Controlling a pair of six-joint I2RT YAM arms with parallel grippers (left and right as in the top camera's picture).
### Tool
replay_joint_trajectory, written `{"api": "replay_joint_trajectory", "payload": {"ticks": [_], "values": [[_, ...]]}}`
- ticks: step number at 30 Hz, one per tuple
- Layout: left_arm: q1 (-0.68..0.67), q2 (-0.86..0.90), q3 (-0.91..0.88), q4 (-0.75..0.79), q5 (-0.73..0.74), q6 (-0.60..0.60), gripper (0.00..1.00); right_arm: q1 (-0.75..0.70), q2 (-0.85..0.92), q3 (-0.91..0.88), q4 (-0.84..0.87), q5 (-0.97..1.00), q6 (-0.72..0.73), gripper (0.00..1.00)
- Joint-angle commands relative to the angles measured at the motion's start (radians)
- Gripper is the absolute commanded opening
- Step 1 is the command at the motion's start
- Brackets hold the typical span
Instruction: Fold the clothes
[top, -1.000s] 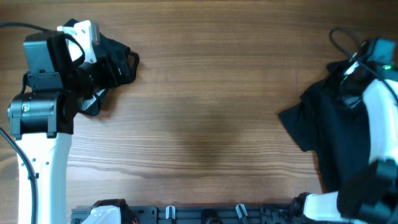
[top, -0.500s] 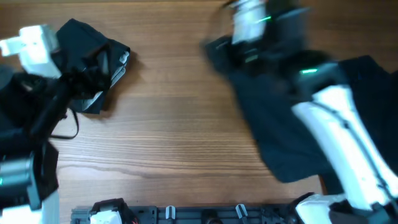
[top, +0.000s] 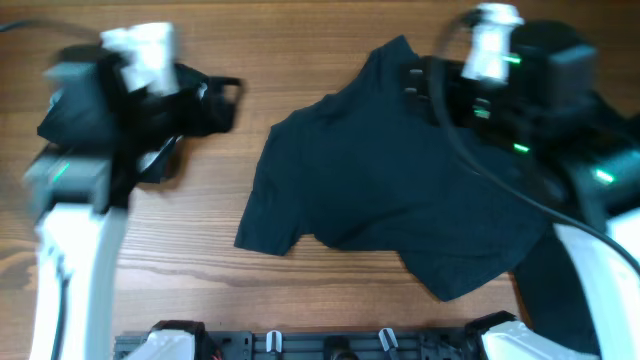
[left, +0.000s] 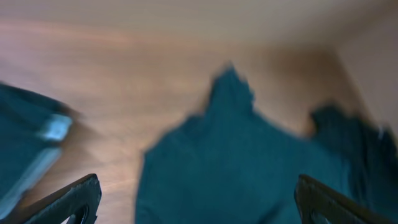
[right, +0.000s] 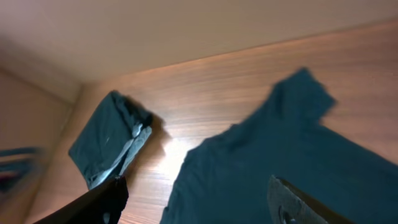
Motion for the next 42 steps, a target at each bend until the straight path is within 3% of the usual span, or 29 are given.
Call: {"api": "replay_joint_trajectory", "payload": {"ticks": [1,6,7,11,14,17,19,20,23,25,28,31,34,37,42], "values": [[-0.144,0.278,0.005,0.059,-0.050,0.075,0.97,-0.085,-0.010,0.009,-0.083,-0.014,0.039,0.77],[-0.195,0.599,0.005,0.293,-0.082,0.074,0.83,-0.113,0.000,0.009,-0.193,-0.013,0.036,0.76],[-0.195,0.648,0.005,0.324,-0.082,0.074,0.85,-0.113,0.000,0.009,-0.202,-0.013,0.036,0.76],[-0.195,0.786,0.005,0.392,-0.082,0.075,0.85,-0.113,0.002,0.009,-0.215,-0.013,0.036,0.76],[-0.210,0.850,0.005,0.421,-0.087,0.076,0.73,-0.113,0.003,0.009,-0.217,0.006,0.038,0.76],[-0.224,0.872,0.004,0.407,-0.106,0.076,0.55,-0.113,0.003,0.009,-0.226,0.014,0.039,0.76],[-0.233,0.882,0.004,0.406,-0.202,0.076,0.26,-0.113,0.003,0.009,-0.227,0.043,0.039,0.76],[-0.232,0.883,0.003,0.393,-0.303,0.070,0.04,-0.113,0.003,0.009,-0.229,0.068,0.039,0.76],[-0.190,0.883,0.004,0.345,-0.677,-0.099,0.04,-0.113,0.007,0.008,-0.257,0.132,0.039,0.75],[-0.111,0.883,0.004,0.298,-0.755,-0.172,0.04,-0.113,0.025,0.007,-0.288,0.171,0.040,0.75],[-0.006,0.874,0.004,0.264,-0.735,-0.222,0.04,-0.130,0.069,0.006,-0.318,0.192,0.067,0.76],[0.090,0.839,0.004,0.263,-0.573,-0.222,0.04,-0.166,0.159,0.006,-0.338,0.204,0.088,0.76],[0.131,0.787,0.004,0.263,-0.500,-0.222,0.06,-0.230,0.306,0.006,-0.352,0.193,0.088,0.73],[0.132,0.724,0.004,0.256,-0.493,-0.221,0.16,-0.274,0.471,0.006,-0.338,0.099,0.013,0.62],[0.132,0.584,0.004,0.223,-0.364,-0.217,0.37,-0.289,0.740,0.006,-0.237,0.033,-0.036,0.58]]}}
